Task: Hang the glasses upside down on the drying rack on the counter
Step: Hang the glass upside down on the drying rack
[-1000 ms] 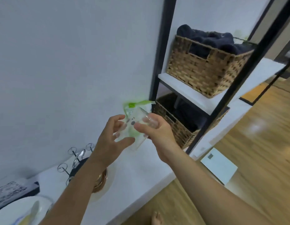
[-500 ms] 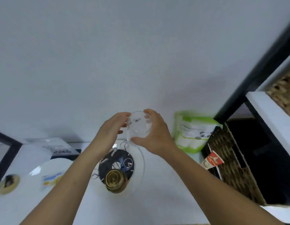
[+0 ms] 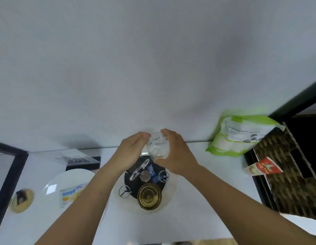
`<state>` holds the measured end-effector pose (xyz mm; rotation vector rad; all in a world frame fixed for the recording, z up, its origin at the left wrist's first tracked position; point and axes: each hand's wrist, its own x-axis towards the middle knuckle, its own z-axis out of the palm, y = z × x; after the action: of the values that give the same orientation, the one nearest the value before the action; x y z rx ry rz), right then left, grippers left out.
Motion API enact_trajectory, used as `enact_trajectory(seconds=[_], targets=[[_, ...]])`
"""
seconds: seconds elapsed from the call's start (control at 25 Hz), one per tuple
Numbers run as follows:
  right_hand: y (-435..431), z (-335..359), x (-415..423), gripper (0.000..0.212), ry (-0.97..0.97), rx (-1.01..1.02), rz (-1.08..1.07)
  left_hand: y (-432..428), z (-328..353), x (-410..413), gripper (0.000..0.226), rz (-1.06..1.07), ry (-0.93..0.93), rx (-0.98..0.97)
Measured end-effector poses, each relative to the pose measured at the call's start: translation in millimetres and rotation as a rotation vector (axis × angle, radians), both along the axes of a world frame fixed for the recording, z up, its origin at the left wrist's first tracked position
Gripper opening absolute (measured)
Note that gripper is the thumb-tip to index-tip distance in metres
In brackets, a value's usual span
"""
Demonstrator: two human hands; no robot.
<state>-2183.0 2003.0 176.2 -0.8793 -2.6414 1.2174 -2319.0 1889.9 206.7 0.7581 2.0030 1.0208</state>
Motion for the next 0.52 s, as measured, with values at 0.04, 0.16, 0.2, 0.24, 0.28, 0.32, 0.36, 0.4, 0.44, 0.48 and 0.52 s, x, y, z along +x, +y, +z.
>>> enact_trajectory(seconds=[0.04,0.16,0.2,0.24,0.28,0.32,0.36,0.4,0.44,0.48,0.52], targets=[[-2.8,-6.8,-3.0,0.094,-0.028,0.000,-0.001,-2.1,-8.0,-4.5,0.032,-0.040,0.032,-0.025],[-9.9,-25.5,-9.3,0.093,-0.092,0.017,0.010,-5.5,-31.0,-13.6,0.042,-0.170,0.173,-0.099],[-11.3,-32.0,-11.8,0.092,-0.103,0.028,0.011,-6.1,-37.7,-16.7,0.049,-0.218,0.228,-0.129],[-12.1,-37.7,-13.8,0.091,-0.114,0.036,0.010,-6.2,-43.7,-19.7,0.054,-0.261,0.275,-0.164],[-13.0,-42.3,-15.0,0.089,-0.132,0.040,0.011,-5.9,-48.4,-22.0,0.055,-0.294,0.308,-0.208],[-13.9,-46.5,-15.7,0.087,-0.156,0.040,0.015,-5.4,-52.8,-23.6,0.053,-0.311,0.330,-0.253],[-15.3,-50.5,-15.9,0.085,-0.180,0.040,0.018,-4.7,-56.3,-24.5,0.051,-0.320,0.341,-0.298],[-16.8,-54.5,-15.9,0.084,-0.197,0.038,0.015,-3.9,-57.7,-24.1,0.051,-0.321,0.345,-0.336],[-18.2,-57.3,-16.4,0.083,-0.210,0.030,0.002,-3.1,-58.9,-23.2,0.053,-0.319,0.335,-0.369],[-19.3,-59.8,-18.1,0.082,-0.221,0.019,-0.019,-2.7,-60.8,-22.9,0.054,-0.313,0.323,-0.387],[-19.8,-60.7,-20.2,0.083,-0.233,0.013,-0.038,-2.4,-62.3,-23.1,0.054,-0.303,0.309,-0.398]])
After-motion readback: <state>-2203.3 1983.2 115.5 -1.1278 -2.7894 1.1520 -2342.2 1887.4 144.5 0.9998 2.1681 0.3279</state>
